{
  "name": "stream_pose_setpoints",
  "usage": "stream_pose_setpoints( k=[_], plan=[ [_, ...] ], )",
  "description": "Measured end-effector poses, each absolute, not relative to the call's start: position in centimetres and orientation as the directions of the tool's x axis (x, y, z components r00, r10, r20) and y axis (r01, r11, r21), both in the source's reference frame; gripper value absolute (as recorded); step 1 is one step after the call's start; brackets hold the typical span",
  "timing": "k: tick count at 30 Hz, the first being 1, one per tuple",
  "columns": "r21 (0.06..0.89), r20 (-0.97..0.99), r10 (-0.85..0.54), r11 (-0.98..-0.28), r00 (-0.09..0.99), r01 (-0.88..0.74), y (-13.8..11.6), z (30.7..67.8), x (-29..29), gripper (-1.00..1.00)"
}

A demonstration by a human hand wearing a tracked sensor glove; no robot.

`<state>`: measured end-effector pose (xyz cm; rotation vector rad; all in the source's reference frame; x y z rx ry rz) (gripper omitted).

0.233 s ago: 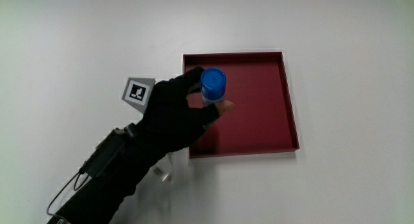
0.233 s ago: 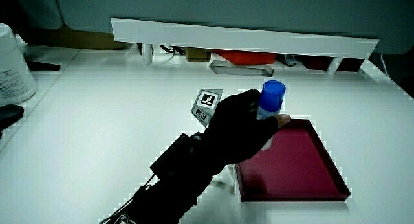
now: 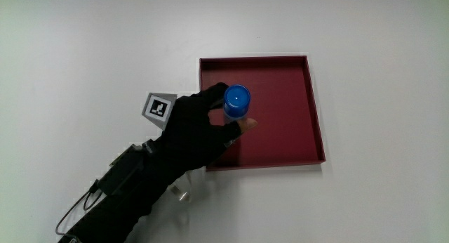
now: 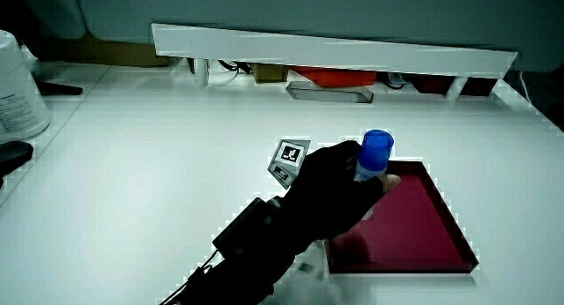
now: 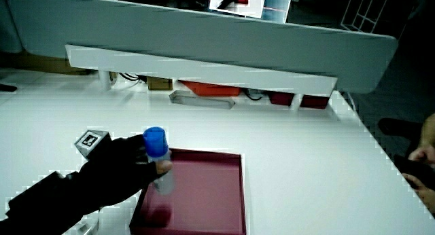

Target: Place glue into plate

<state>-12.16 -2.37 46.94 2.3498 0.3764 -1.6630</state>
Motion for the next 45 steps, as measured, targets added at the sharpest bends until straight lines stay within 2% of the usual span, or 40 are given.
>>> stream_pose_setpoints(
  k=[2,3,4,6,7,8,9,10,12,13,14,16,17,18,20,21,22,24,25,28,29,31,33,36,39,41,42,43,45],
  plan=[
    [0.083,-0.948,0.032,-0.936,0.318,0.343,-2.1,47.8,-12.1,0.0],
    [0.066,-0.939,0.058,-0.937,0.338,0.343,-2.0,48.0,-12.0,0.0],
    [0.079,-0.931,0.053,-0.937,0.362,0.341,-1.9,48.4,-12.1,0.0],
    [0.095,-0.946,0.021,-0.936,0.325,0.339,-1.7,48.8,-11.9,0.0],
    [0.115,-0.936,0.013,-0.933,0.352,0.34,-1.7,49.1,-11.9,0.0],
    [0.105,-0.951,0.007,-0.933,0.309,0.344,-1.6,49.2,-11.7,0.0],
    [0.097,-0.939,0.03,-0.934,0.343,0.345,-1.5,49.4,-11.8,0.0],
    [0.145,-0.939,-0.02,-0.929,0.344,0.341,-1.3,49.4,-11.7,0.0],
    [0.142,-0.932,-0.009,-0.929,0.362,0.341,-1.2,49.8,-11.6,0.0],
    [0.178,-0.931,-0.051,-0.928,0.363,0.328,-1.1,49.9,-11.7,0.0],
    [0.151,-0.931,-0.021,-0.93,0.363,0.334,-1.1,49.8,-11.7,0.0],
    [0.164,-0.935,-0.037,-0.927,0.353,0.336,-1.2,49.8,-11.7,0.0],
    [0.152,-0.941,-0.029,-0.926,0.338,0.344,-1.2,49.9,-11.6,-0.07],
    [0.182,-0.934,-0.053,-0.922,0.353,0.342,-1.2,49.9,-11.6,-0.13],
    [0.165,-0.928,-0.027,-0.924,0.371,0.345,-1.3,50.1,-11.7,-0.27],
    [0.168,-0.944,-0.049,-0.922,0.325,0.349,-1.2,50.1,-11.6,-0.33],
    [0.186,-0.936,-0.059,-0.92,0.347,0.345,-1.2,50.3,-11.7,-0.4],
    [0.177,-0.952,-0.063,-0.913,0.3,0.367,-1.2,50.2,-11.6,-0.53],
    [0.223,-0.942,-0.104,-0.904,0.318,0.364,-1.1,50.1,-11.7,-0.6],
    [0.245,-0.945,-0.116,-0.869,0.304,0.429,-1.1,49.9,-12.2,-0.8],
    [0.246,-0.959,-0.147,-0.856,0.242,0.455,-1.1,49.4,-12.4,-0.87],
    [0.251,-0.966,-0.181,-0.833,0.186,0.493,-1.4,48.5,-13.1,-1.0],
    [0.254,-0.965,-0.179,-0.811,0.19,0.527,-1.8,47.4,-14.0,-1.0],
    [0.31,-0.95,-0.232,-0.748,0.207,0.587,-2.2,45.2,-15.1,-1.0],
    [0.379,-0.92,-0.224,-0.72,0.322,0.581,-2.5,43.7,-17.1,-1.0],
    [0.355,-0.931,-0.213,-0.712,0.296,0.605,-2.5,42.7,-18.3,-1.0],
    [0.348,-0.926,-0.165,-0.719,0.339,0.601,-2.7,42.9,-19.2,-1.0],
    [0.305,-0.94,-0.126,-0.726,0.317,0.616,-2.8,43.0,-19.9,-1.0],
    [0.273,-0.932,-0.047,-0.744,0.359,0.61,-3.0,42.5,-21.0,-1.0]
  ],
)
